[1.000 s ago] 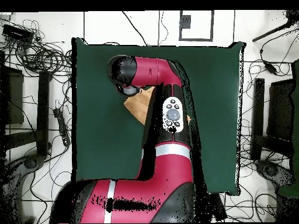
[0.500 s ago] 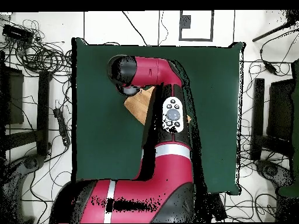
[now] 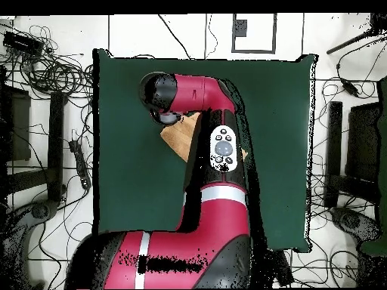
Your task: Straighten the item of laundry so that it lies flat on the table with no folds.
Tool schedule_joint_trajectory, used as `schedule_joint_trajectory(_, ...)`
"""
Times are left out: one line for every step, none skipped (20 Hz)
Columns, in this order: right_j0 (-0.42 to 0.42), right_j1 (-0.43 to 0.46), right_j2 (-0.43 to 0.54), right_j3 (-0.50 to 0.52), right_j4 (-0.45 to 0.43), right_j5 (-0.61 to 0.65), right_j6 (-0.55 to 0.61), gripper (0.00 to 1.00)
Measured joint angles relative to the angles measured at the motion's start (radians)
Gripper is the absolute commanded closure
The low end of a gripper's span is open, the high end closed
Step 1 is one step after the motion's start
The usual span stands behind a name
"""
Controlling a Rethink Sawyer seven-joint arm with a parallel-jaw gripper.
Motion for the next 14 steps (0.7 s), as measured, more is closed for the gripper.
schedule_joint_trajectory(0.0,0.009,0.0,0.0,0.0,0.0,0.0,0.0)
schedule_joint_trajectory(0.0,0.013,0.0,-0.001,0.0,0.0,0.0,0.0)
schedule_joint_trajectory(0.0,0.015,0.0,-0.001,0.0,0.0,0.0,0.0)
schedule_joint_trajectory(0.0,0.021,0.0,-0.003,0.0,0.0,0.0,0.0)
schedule_joint_trajectory(0.0,0.034,0.0,-0.007,0.0,0.0,0.0,0.0)
schedule_joint_trajectory(0.0,0.041,0.0,-0.009,0.0,0.0,0.0,0.0)
schedule_joint_trajectory(0.0,0.051,0.0,-0.013,0.0,0.0,0.0,0.0)
schedule_joint_trajectory(0.0,0.06,0.0,-0.016,0.0,0.0,0.0,0.0)
schedule_joint_trajectory(0.0,0.068,0.0,-0.02,0.0,0.0,0.0,0.0)
schedule_joint_trajectory(0.0,0.077,0.0,-0.024,0.0,0.0,0.0,0.0)
schedule_joint_trajectory(0.0,0.081,0.0,-0.026,0.0,0.0,0.0,0.0)
schedule_joint_trajectory(0.0,0.105,0.0,-0.043,0.0,0.0,0.0,0.0)
schedule_joint_trajectory(0.0,0.112,-0.001,-0.049,0.0,0.0,0.0,0.0)
schedule_joint_trajectory(0.0,0.118,0.0,-0.056,0.001,0.001,0.0,0.0)
